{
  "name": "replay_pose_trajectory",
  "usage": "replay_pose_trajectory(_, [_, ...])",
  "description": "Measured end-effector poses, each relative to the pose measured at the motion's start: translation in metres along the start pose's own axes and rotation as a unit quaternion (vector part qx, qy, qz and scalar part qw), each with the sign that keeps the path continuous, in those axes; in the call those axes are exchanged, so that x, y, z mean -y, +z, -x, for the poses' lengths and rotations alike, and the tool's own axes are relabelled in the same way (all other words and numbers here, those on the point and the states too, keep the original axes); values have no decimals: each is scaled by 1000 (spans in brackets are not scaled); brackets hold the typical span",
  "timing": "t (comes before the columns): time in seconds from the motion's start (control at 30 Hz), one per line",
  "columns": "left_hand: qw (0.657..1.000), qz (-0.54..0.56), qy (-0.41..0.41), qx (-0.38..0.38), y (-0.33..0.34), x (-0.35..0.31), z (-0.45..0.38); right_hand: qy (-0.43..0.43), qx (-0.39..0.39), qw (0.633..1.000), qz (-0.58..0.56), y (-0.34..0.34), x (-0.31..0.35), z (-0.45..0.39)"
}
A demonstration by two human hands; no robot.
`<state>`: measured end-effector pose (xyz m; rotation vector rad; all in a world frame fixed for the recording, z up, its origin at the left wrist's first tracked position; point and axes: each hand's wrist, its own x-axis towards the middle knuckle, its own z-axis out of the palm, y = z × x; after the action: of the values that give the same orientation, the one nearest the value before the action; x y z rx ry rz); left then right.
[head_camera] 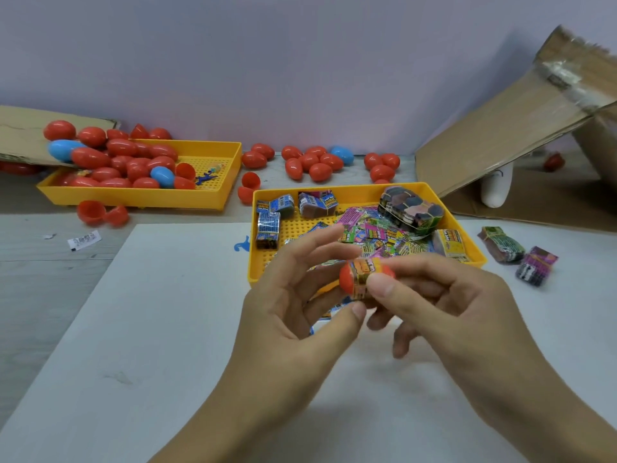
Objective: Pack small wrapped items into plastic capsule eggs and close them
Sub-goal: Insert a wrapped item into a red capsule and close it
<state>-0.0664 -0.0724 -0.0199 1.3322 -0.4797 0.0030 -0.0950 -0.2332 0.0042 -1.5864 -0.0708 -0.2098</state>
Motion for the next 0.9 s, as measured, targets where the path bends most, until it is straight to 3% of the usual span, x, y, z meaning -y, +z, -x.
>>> replay_pose_trajectory(0.13, [996,34,-77,-33,1,-4,-2,-72,-10,996,56,-1,-3,1])
replay_pose_trajectory(0.23, [995,33,-89,-42,2,-3,-4,-91,14,993,72,0,-6,3])
replay_pose_trajectory(0.43, [998,25,-47,-46,-3,-3,-6,-10,-27,999,-32,-2,0,-1])
replay_pose_trajectory(0.57, [999,39,-26,-25,-3,-1,-5,3,-32,999,-24,0,2,0])
replay_pose_trajectory(0.77, [996,82,-29,-25,2,7,-4,-149,-83,978,121,4,4,5])
replay_pose_trajectory(0.83, [996,80,-34,-20,2,8,-5,-240,-95,945,201,4,6,5])
replay_pose_trajectory(0.9, [995,85,-54,-26,1,9,-7,-345,-111,883,299,-5,15,-1])
